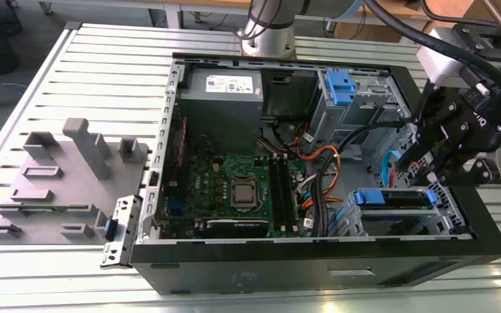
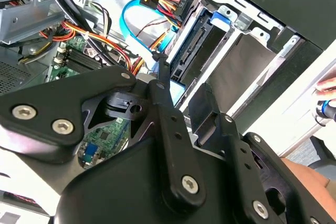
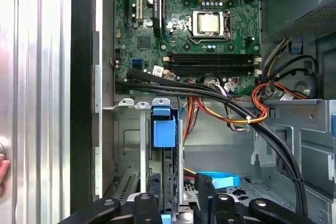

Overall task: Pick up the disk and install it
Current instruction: 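Insert the first disk wire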

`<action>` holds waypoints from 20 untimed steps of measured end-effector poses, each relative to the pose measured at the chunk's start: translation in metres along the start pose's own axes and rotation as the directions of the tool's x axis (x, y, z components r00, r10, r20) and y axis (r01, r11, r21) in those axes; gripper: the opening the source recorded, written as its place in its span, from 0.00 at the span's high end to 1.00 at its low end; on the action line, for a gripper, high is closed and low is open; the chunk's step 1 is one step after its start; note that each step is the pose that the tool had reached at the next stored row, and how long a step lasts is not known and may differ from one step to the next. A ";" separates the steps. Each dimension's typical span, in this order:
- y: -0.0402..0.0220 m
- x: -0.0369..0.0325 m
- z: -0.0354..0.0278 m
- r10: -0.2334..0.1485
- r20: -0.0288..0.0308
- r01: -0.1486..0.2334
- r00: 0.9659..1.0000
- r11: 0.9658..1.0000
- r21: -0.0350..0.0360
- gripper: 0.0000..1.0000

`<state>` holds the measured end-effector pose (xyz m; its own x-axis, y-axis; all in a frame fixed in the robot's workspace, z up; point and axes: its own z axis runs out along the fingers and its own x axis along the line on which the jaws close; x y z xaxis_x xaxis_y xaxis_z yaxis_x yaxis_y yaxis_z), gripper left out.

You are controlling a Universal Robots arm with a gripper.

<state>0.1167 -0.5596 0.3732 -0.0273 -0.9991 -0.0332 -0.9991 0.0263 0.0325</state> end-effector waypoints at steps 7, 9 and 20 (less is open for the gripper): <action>0.0000 -0.0068 0.0010 0.000 0.000 0.000 1.000 1.000 0.000 0.58; -0.0005 -0.0088 0.0011 0.000 0.000 0.000 1.000 1.000 0.000 0.58; -0.0020 -0.0095 0.0125 0.000 0.000 0.000 1.000 1.000 0.000 0.58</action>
<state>0.1186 -0.5497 0.3609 -0.0274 -0.9991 -0.0329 -0.9991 0.0263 0.0329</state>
